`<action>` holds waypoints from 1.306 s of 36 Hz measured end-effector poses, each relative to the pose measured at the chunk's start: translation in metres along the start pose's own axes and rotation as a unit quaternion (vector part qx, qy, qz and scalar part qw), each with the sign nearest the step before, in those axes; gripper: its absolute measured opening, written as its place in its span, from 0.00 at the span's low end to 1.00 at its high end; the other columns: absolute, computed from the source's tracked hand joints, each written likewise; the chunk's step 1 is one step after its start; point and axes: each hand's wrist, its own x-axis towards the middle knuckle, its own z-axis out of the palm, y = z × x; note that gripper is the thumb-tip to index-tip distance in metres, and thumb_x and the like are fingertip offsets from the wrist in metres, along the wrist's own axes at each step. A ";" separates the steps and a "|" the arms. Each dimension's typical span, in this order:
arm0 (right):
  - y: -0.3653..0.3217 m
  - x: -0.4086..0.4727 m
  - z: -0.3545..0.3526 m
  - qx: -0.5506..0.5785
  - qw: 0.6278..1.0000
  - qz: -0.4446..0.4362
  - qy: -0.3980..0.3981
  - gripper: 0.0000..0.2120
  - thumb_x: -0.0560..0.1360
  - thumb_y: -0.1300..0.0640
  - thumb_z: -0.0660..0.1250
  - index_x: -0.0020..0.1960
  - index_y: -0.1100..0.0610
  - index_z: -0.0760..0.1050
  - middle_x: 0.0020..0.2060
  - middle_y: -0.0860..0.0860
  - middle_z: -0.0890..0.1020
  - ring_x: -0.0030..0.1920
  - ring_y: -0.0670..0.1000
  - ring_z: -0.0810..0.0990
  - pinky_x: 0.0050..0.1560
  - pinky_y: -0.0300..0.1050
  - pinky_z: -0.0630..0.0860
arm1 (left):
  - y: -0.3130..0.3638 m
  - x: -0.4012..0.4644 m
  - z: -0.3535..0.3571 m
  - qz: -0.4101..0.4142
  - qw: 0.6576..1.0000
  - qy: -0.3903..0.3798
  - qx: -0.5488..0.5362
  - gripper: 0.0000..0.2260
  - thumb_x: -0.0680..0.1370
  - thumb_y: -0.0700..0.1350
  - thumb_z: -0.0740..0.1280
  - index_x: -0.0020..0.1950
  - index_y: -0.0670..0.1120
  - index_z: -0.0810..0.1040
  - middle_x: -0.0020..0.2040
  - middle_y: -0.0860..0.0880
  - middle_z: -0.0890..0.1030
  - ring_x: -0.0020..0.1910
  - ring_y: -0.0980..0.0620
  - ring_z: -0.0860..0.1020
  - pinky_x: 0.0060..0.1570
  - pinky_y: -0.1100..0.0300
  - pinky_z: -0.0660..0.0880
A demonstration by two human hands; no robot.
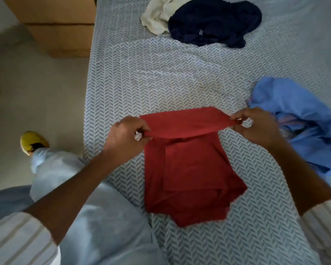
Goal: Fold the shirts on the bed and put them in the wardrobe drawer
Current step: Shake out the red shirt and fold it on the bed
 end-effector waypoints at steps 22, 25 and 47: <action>0.040 -0.193 0.066 -0.105 0.992 -0.063 -0.020 0.10 0.61 0.49 0.65 0.41 0.43 0.78 0.39 0.39 0.80 0.39 0.51 0.78 0.42 0.49 0.67 | 0.016 -0.130 0.043 0.176 0.930 -0.292 0.135 0.12 0.60 0.37 0.67 0.37 0.50 0.69 0.36 0.54 0.74 0.40 0.52 0.74 0.36 0.59 0.72; 0.039 -0.195 0.071 -0.132 0.989 -0.050 -0.050 0.12 0.56 0.51 0.71 0.40 0.42 0.78 0.40 0.37 0.79 0.40 0.49 0.77 0.44 0.47 0.61 | 0.014 -0.134 0.050 0.149 0.893 -0.386 0.176 0.11 0.67 0.36 0.70 0.44 0.49 0.74 0.44 0.52 0.77 0.46 0.52 0.75 0.43 0.56 0.75; 0.003 0.012 0.069 0.295 0.837 0.449 -0.102 0.27 0.72 0.40 0.75 0.58 0.61 0.79 0.50 0.56 0.84 0.48 0.55 0.83 0.49 0.48 0.82 | -0.023 0.003 0.066 -0.569 0.749 -0.034 -0.337 0.16 0.74 0.53 0.76 0.49 0.41 0.82 0.44 0.44 0.85 0.36 0.50 0.80 0.31 0.60 0.77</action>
